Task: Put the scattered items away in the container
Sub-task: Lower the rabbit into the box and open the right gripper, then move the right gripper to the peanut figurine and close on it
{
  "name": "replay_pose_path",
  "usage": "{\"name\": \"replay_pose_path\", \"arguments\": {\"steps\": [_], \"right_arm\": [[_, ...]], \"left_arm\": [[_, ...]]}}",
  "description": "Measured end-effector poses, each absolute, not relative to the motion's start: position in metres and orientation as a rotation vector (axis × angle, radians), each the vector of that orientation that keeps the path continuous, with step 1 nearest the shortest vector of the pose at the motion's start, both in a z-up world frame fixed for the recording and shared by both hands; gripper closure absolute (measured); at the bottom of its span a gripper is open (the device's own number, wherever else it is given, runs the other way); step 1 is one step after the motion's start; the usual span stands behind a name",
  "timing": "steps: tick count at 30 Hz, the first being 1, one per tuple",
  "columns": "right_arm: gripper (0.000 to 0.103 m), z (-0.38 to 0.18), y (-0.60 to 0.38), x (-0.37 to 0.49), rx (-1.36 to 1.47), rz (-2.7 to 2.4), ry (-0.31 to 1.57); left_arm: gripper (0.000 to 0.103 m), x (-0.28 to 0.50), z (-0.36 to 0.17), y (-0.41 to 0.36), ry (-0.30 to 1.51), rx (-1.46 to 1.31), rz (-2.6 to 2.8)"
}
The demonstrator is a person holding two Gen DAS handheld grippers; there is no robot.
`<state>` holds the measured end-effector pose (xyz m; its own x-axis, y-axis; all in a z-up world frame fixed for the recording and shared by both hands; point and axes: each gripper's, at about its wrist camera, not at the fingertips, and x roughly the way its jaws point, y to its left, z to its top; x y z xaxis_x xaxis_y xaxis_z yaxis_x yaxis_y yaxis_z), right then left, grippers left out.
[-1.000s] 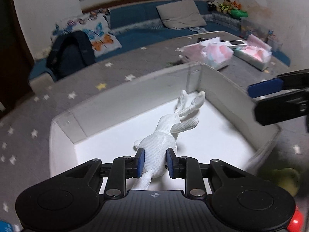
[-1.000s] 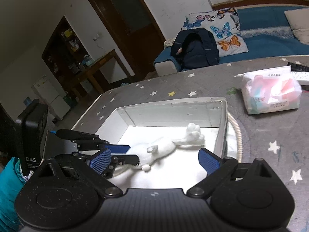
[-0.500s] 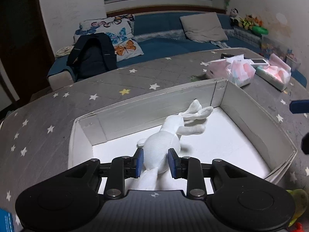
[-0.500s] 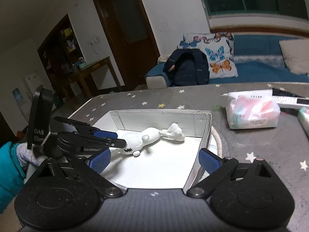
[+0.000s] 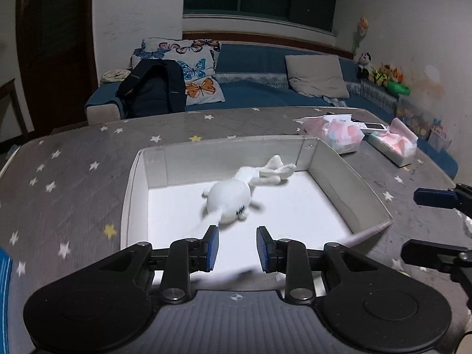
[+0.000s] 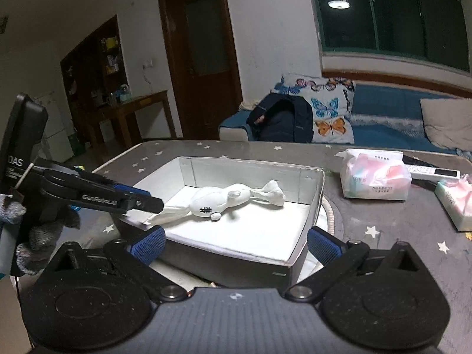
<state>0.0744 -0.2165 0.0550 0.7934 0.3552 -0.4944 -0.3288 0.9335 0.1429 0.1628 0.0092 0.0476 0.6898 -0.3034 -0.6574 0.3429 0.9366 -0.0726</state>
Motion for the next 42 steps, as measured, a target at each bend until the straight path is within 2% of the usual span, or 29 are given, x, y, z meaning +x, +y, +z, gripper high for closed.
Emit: {"name": "replay_pose_path", "arguments": {"steps": [17, 25, 34, 36, 39, 42], "right_arm": [[0.001, 0.047, -0.17, 0.006, -0.078, 0.5, 0.522], [0.009, 0.04, -0.139, -0.011, -0.146, 0.571, 0.525], [0.027, 0.03, -0.108, -0.013, -0.216, 0.605, 0.533], [0.036, 0.027, -0.104, -0.01, -0.22, 0.612, 0.544], [0.043, 0.023, -0.099, -0.007, -0.222, 0.619, 0.56], [0.046, 0.02, -0.095, -0.006, -0.23, 0.625, 0.568]], "left_arm": [[0.072, 0.061, 0.046, 0.031, 0.644, -0.02, -0.331], [0.072, 0.039, 0.041, 0.037, 0.661, -0.044, -0.342], [0.072, 0.037, 0.035, 0.035, 0.693, -0.061, -0.394], [0.072, 0.039, 0.035, 0.036, 0.701, -0.075, -0.404], [0.072, 0.044, 0.034, 0.036, 0.715, -0.096, -0.42], [0.072, 0.047, 0.032, 0.037, 0.732, -0.112, -0.428]]}}
